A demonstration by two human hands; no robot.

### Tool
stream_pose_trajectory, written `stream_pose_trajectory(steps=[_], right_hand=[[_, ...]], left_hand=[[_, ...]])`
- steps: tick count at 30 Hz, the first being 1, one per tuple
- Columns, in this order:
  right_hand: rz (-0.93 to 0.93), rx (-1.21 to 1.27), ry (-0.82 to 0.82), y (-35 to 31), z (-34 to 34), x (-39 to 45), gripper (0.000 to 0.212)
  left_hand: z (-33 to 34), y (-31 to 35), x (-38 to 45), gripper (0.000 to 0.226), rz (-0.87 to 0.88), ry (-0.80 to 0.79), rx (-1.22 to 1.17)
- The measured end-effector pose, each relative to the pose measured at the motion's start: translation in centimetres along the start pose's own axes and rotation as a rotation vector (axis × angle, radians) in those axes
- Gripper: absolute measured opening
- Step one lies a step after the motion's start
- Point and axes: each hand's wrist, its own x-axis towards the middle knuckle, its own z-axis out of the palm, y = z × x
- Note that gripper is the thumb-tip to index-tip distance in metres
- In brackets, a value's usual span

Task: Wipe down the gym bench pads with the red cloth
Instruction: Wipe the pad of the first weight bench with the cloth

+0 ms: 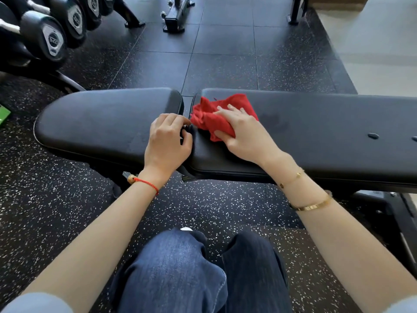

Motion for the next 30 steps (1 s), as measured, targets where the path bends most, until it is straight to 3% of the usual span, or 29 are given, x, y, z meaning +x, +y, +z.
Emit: stream_pose_trajectory(steps=[9,14,22,30], right_hand=[[0.195,-0.103,-0.003,3.8,-2.3,4.8,0.049],[0.120,-0.078,-0.040,0.0,-0.2,5.3,0.047],[-0.067,-0.026,-0.064,-3.1,0.0,-4.5,0.046],[0.233,-0.045,0.095,0.6,-2.3,-4.5,0.044]], left_hand=[[0.1,0.3,0.0,0.021,0.017,-0.009,0.030],[-0.3,0.5,0.1,0.020,-0.008,0.013,-0.044],[-0.6,0.4,-0.1,0.015,-0.047,0.069,-0.164],[-0.5,0.2,-0.1,0.019,-0.019,0.045,-0.159]])
